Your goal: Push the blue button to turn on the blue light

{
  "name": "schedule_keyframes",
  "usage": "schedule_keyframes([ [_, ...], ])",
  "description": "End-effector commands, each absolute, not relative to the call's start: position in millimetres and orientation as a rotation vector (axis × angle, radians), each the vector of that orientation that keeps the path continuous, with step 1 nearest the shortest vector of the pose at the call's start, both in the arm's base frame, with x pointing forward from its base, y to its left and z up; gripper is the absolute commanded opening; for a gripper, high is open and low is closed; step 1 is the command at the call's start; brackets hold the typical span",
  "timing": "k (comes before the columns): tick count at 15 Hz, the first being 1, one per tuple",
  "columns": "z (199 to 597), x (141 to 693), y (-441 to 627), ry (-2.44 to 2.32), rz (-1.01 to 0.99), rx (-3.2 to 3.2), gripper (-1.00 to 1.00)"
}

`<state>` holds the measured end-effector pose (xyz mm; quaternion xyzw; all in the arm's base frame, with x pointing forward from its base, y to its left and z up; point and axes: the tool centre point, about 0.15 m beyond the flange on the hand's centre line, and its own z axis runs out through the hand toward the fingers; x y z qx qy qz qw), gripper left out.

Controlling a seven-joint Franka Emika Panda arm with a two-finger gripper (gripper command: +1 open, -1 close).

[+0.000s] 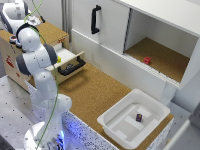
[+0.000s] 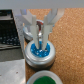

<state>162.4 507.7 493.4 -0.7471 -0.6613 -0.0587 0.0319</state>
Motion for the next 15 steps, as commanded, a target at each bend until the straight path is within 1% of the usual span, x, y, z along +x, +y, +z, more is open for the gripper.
schedule_keyframes([
  [1, 474, 178, 545, -2.084, -0.063, -2.366, -1.0],
  [6, 444, 184, 556, -2.098, -0.006, -2.366, -1.0],
  [8, 444, 182, 557, -2.119, 0.007, -2.366, -1.0],
  [9, 449, 179, 555, -2.122, 0.007, -2.366, -1.0],
  [10, 465, 175, 551, -2.126, -0.032, -2.379, -1.0],
  [12, 513, 167, 543, -2.141, -0.149, -2.417, -1.0],
  [13, 530, 166, 539, -2.145, -0.193, -2.442, -1.0],
  [15, 548, 166, 533, -2.146, -0.236, -2.449, -1.0],
])
